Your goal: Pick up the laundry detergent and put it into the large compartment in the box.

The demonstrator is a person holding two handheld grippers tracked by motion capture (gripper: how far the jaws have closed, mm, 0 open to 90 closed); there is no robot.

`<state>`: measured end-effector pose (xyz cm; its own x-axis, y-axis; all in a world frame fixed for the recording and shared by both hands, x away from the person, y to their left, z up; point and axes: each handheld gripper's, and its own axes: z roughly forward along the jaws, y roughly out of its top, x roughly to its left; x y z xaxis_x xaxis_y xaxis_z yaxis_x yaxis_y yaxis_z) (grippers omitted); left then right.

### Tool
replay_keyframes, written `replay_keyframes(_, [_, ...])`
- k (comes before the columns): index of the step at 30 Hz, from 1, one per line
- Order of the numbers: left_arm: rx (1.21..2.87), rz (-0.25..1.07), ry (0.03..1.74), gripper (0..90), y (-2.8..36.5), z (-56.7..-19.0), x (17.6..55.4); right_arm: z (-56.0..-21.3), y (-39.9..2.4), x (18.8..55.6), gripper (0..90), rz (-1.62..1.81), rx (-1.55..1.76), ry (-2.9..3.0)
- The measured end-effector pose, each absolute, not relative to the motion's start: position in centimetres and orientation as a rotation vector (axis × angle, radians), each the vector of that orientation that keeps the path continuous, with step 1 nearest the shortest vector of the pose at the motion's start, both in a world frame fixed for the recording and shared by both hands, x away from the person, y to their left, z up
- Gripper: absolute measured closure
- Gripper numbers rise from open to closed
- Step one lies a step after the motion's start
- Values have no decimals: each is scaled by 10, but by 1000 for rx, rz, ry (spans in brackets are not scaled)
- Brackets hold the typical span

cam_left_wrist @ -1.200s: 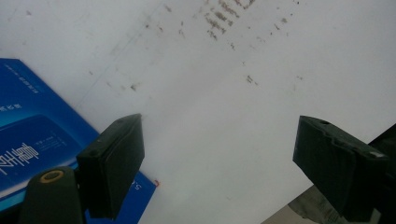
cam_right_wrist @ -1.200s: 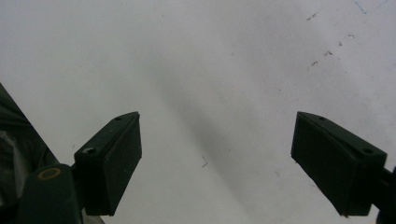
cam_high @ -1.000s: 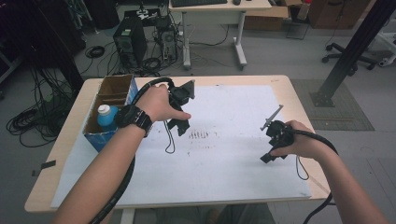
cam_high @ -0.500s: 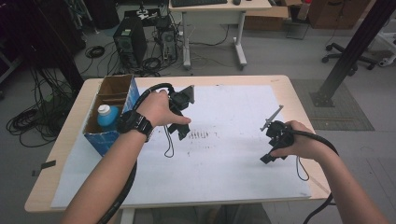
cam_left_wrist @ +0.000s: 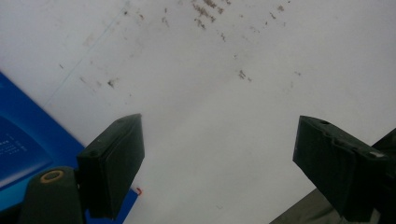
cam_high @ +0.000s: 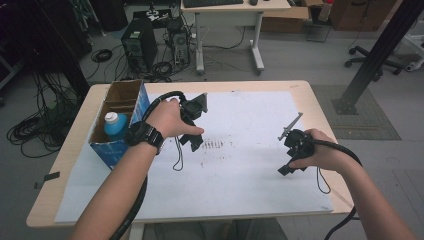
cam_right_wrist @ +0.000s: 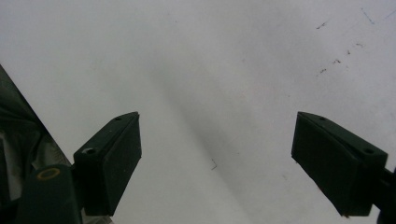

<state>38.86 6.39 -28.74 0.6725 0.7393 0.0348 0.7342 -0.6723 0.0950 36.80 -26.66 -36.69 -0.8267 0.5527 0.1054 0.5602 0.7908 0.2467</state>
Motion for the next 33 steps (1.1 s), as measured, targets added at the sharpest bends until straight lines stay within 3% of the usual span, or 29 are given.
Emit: replay_keyframes(33, [2817,98,1198,168,54,-284,391,-359,-268,362,162,-424,-926,-2956])
